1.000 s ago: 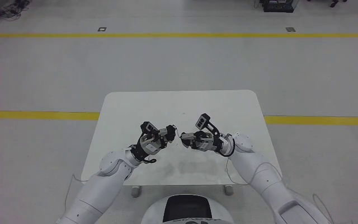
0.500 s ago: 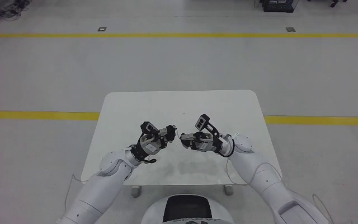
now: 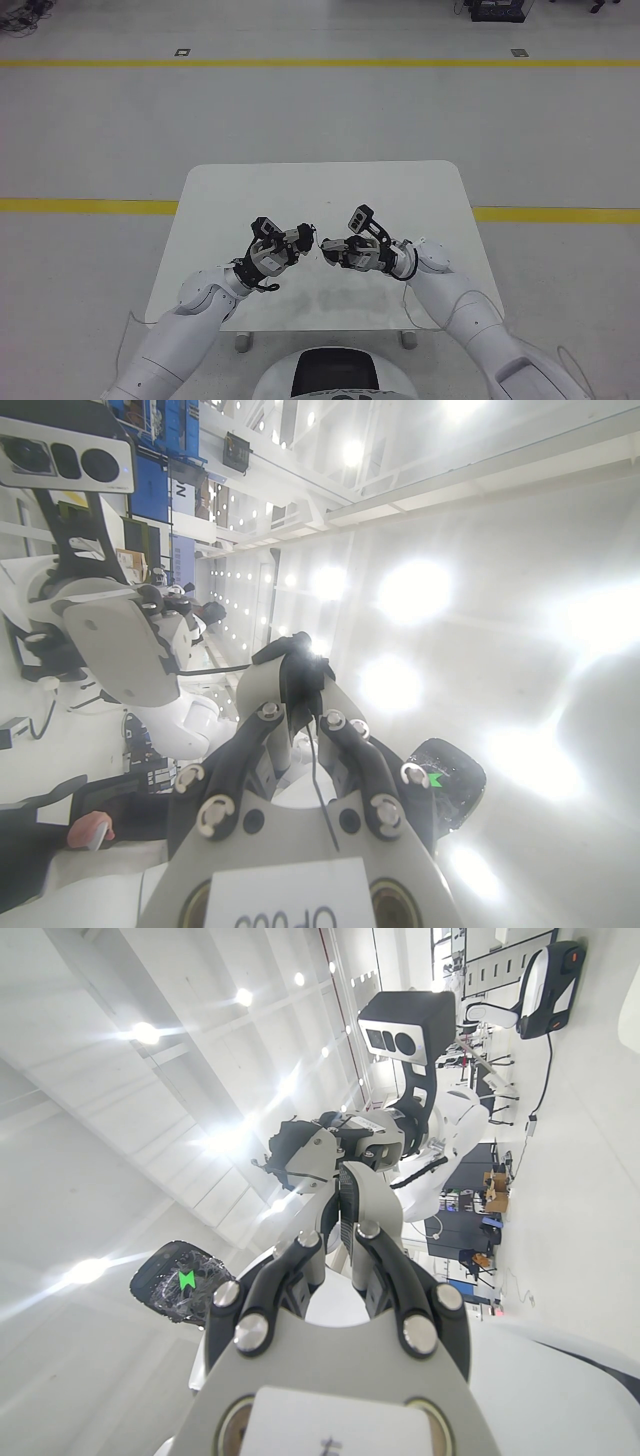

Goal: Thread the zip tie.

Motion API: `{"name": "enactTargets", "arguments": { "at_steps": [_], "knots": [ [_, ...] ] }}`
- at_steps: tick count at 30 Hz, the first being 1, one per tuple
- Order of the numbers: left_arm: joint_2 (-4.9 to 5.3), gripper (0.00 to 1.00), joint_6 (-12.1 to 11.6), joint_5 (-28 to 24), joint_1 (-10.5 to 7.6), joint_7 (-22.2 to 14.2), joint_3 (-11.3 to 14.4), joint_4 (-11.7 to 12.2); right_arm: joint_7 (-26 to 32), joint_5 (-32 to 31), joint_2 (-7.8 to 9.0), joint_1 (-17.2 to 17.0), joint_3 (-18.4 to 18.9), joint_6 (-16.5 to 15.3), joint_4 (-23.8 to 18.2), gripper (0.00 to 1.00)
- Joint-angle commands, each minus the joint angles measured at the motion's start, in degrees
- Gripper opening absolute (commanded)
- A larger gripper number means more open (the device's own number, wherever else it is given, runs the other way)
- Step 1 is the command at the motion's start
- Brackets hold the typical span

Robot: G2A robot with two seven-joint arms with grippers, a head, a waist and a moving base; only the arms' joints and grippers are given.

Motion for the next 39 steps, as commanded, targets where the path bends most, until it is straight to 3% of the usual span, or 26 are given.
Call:
{"name": "enactTargets", "arguments": {
  "at_steps": [1,39],
  "knots": [
    [0.0,0.0,0.0,0.0,0.0,0.0,0.0,0.0,0.0,-0.1,-0.05,0.0,-0.1,0.0,0.2,0.0],
    [0.0,0.0,0.0,0.0,0.0,0.0,0.0,0.0,0.3,-0.4,-0.8,0.9,-0.7,0.4,2.7,0.0]
  ]
}}
